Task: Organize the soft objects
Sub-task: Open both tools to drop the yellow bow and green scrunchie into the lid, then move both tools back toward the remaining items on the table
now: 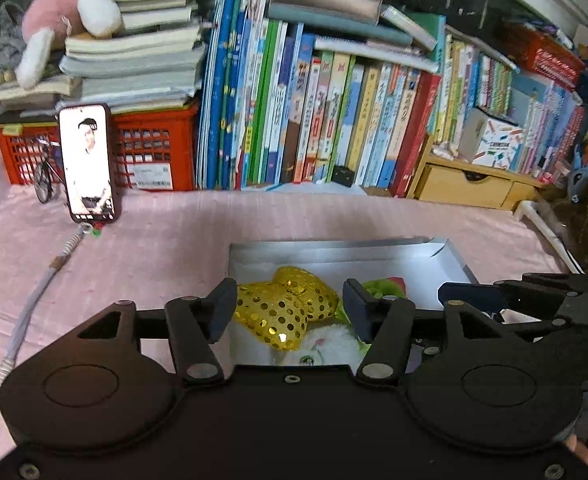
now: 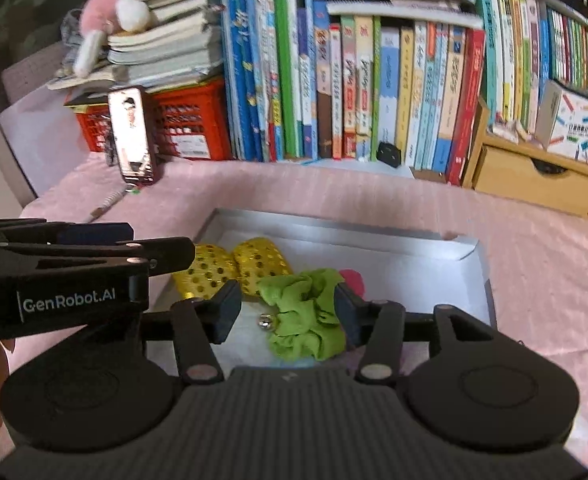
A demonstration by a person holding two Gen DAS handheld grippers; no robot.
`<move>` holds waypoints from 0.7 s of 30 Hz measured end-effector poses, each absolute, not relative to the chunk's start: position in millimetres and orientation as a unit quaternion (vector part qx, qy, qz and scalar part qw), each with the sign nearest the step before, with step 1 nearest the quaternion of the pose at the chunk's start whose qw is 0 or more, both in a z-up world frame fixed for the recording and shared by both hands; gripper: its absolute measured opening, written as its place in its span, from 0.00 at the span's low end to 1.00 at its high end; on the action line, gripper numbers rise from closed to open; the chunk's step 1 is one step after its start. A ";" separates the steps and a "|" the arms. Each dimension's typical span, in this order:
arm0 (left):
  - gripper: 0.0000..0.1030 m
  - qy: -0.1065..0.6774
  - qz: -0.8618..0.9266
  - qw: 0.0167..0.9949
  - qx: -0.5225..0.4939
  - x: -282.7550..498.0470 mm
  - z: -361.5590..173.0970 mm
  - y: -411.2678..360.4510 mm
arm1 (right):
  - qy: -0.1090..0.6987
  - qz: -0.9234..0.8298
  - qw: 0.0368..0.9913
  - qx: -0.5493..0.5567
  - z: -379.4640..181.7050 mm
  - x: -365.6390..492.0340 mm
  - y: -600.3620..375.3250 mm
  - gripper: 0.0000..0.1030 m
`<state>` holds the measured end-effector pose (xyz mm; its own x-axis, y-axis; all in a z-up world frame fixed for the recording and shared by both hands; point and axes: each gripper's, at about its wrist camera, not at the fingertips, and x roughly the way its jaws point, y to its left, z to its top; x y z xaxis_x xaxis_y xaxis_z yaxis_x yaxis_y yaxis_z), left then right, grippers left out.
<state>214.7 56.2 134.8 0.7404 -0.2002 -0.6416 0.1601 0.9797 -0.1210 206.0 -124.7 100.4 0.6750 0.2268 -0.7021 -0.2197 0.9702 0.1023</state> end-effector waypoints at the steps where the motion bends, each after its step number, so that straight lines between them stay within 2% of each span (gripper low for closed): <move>1: 0.58 0.343 -0.098 0.934 -0.027 209.5 137.4 58.0 | 0.381 0.126 0.916 0.004 103.2 201.4 -125.4 0.66; 11: 0.70 0.298 -0.112 0.948 -0.007 131.2 144.5 87.2 | 0.339 0.157 0.927 -0.007 121.1 142.3 -141.5 0.70; 21: 0.80 0.259 -0.080 0.962 0.039 47.6 117.0 131.1 | 0.286 0.138 0.948 -0.020 129.6 61.3 -198.1 0.72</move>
<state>47.6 131.1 117.0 0.8532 -0.1336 -0.5042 0.1737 0.9842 0.0331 61.3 -198.1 129.6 0.7983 0.2494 -0.5481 -0.2724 0.9613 0.0408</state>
